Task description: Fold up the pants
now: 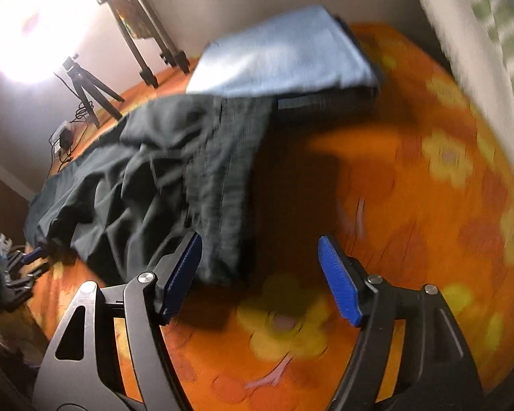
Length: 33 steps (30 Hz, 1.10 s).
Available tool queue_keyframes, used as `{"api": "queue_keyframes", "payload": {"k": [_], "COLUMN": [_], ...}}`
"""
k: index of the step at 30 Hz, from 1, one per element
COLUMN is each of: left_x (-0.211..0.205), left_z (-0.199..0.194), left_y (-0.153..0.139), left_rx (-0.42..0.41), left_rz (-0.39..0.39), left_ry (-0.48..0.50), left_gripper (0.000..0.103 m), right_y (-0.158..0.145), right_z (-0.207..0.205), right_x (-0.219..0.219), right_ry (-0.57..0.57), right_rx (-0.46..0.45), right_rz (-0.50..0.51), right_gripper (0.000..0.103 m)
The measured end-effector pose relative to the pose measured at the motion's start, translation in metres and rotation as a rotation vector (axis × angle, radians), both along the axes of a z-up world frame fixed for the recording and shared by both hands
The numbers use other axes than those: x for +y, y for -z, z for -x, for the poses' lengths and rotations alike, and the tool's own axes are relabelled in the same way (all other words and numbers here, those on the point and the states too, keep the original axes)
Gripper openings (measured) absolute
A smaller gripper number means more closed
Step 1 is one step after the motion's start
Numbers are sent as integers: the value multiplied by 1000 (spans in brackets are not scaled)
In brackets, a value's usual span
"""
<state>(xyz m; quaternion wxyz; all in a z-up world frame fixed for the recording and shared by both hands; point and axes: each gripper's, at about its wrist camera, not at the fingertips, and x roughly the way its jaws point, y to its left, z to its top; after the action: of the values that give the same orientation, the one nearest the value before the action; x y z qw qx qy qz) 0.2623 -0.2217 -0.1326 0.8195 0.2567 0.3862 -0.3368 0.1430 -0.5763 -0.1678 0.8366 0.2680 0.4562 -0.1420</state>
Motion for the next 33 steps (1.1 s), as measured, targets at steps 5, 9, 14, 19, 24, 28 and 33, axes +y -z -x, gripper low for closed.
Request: {"api": "queue_keyframes", "payload": {"k": [5, 9, 14, 19, 24, 28, 33], "left_x": [-7, -9, -7, -5, -4, -3, 11], "left_z": [-11, -18, -25, -27, -25, -25, -22], "left_y": [9, 10, 10, 8, 5, -1, -18], "left_rx": [-9, -8, 24, 45, 50, 54, 48], "left_rz": [-40, -45, -13, 16, 32, 58, 105], "left_ry": [-25, -50, -62, -64, -53, -44, -42], "left_gripper": [41, 41, 32, 17, 8, 5, 5], "right_y": [10, 16, 23, 29, 24, 26, -5], "right_z": [11, 11, 11, 8, -8, -20, -18], "right_x": [11, 16, 16, 18, 29, 30, 34], "right_ry": [62, 109, 194, 242, 226, 228, 181], "right_rx": [7, 10, -7, -82, -71, -73, -152], "right_rz": [-112, -168, -255, -391, -292, -251, -195], "right_gripper": [73, 73, 74, 74, 76, 40, 29]}}
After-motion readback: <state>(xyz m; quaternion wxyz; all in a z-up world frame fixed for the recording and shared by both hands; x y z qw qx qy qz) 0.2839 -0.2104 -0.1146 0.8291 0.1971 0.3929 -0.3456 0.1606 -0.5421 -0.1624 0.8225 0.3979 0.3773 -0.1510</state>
